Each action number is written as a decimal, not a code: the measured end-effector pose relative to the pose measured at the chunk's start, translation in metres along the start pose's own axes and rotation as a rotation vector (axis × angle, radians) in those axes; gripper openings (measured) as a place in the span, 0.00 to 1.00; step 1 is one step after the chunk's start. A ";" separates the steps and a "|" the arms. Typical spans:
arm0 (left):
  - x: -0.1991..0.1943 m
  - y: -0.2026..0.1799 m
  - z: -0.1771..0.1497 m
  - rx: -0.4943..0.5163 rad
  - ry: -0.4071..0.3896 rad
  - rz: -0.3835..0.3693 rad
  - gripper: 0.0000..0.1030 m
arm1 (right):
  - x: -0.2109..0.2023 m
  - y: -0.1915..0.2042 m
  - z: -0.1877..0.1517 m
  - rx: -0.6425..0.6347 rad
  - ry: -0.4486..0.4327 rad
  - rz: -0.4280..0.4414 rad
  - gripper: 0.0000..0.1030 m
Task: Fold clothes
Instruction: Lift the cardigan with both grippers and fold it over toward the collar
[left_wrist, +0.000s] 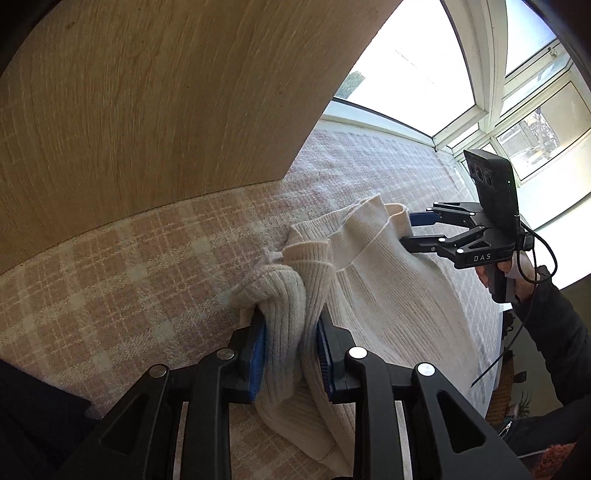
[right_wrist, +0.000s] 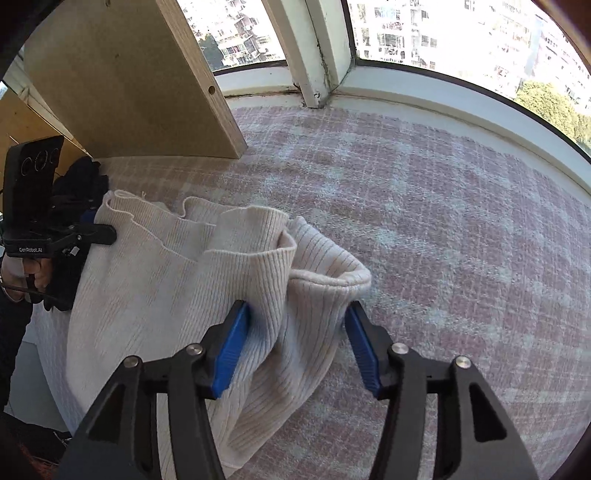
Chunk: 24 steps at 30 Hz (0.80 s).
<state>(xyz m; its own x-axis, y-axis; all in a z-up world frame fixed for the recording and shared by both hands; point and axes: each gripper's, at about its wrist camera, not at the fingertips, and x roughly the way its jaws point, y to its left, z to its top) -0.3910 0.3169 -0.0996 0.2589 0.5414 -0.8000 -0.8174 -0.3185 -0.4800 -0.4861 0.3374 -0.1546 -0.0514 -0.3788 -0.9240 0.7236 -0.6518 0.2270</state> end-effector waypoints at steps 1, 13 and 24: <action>0.000 -0.001 0.001 0.008 0.003 0.021 0.25 | 0.002 0.000 0.002 -0.005 0.003 -0.001 0.61; 0.019 -0.012 0.007 0.055 0.068 0.192 0.62 | 0.022 0.018 0.009 -0.075 0.018 -0.087 0.83; 0.046 -0.046 0.004 0.161 0.101 0.304 0.98 | 0.040 0.032 0.021 -0.056 0.117 -0.157 1.00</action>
<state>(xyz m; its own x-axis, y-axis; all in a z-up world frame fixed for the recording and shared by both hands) -0.3433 0.3599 -0.1131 0.0342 0.3585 -0.9329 -0.9333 -0.3225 -0.1582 -0.4800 0.2874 -0.1780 -0.0880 -0.1943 -0.9770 0.7503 -0.6580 0.0633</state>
